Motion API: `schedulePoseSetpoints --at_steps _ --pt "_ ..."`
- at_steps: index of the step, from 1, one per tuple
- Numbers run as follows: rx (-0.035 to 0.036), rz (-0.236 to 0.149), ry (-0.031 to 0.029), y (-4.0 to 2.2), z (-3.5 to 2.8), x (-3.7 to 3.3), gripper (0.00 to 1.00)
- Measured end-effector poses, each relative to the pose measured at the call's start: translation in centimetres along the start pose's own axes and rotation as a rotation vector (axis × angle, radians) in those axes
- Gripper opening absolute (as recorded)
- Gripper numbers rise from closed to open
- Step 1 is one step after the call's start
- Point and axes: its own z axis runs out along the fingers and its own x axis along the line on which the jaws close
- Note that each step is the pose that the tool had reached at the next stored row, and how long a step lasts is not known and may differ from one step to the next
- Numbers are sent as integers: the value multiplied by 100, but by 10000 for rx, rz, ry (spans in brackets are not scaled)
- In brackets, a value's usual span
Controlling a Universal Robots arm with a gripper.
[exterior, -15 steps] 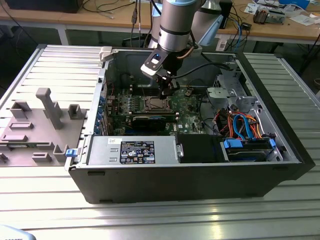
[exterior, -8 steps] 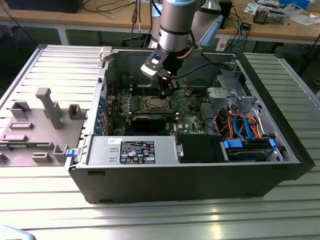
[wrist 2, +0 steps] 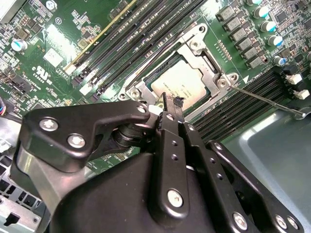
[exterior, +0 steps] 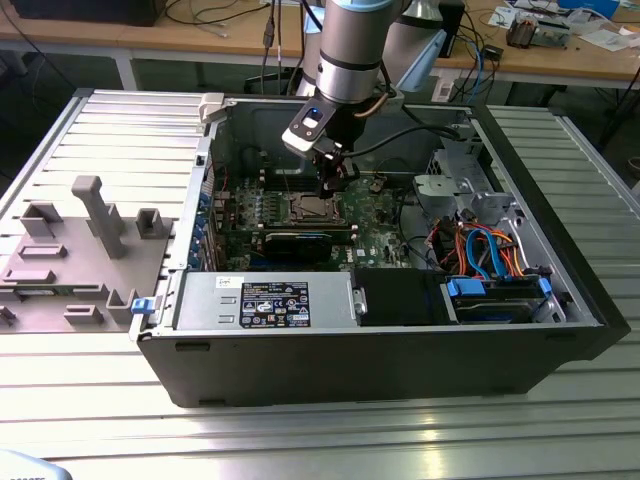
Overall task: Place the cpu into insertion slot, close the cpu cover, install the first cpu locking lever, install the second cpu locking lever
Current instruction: 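Install the first cpu locking lever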
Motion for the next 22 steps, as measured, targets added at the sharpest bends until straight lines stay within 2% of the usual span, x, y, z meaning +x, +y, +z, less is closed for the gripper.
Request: schedulePoseSetpoints --at_steps 22 --pt "-1 -122 -8 0 1 0 11"
